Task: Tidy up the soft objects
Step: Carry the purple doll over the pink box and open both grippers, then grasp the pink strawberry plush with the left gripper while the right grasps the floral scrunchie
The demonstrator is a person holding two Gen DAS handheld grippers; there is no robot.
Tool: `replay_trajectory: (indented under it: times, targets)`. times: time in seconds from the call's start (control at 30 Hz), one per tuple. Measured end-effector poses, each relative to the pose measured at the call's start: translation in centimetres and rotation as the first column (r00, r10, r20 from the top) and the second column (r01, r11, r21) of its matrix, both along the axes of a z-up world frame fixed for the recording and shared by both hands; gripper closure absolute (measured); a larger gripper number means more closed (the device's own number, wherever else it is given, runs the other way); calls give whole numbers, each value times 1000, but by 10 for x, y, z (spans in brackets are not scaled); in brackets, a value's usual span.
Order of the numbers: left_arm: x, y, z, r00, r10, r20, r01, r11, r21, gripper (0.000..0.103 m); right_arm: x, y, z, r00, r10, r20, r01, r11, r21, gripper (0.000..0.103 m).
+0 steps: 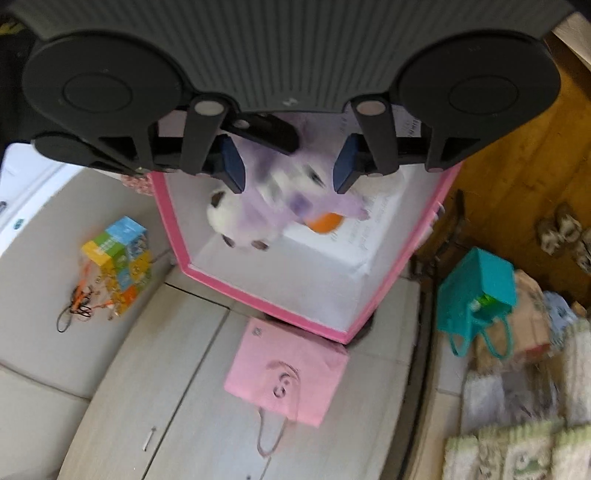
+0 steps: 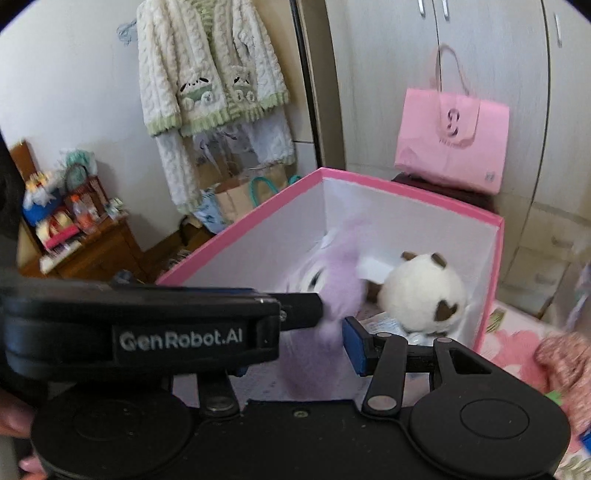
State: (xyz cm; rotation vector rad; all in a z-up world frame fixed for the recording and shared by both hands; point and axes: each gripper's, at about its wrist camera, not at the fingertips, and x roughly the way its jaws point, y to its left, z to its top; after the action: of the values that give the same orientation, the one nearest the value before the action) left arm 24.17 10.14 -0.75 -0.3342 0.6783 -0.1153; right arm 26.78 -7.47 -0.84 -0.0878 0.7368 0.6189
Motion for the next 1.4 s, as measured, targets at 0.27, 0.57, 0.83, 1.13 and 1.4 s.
replay_trajectory:
  times: [0.27,0.57,0.83,1.13,1.4]
  targets:
    - [-48,8,37,992,-12,125,3,997,74,42,-32,-30,23,998,9,57,-10,1000,25,44]
    - [-118,-9,74,964,-169,207,126,971,203,37,-83,-100,62,1000,9,22,-11,995,100,44]
    - [-158,-37,87,917,-373,138,351,923,160,36,-131,-149,79,1000,7,-13,-6,992,129,44]
    - [-179,-91,72,864,-488,125,466,868,169,36,-167,-195,68,999,-46,22,43,990,131,43]
    - [-158,-145,44,836,-545,67,528,832,171,36,-163,-243,48,996,-87,-1,86,980,181,42]
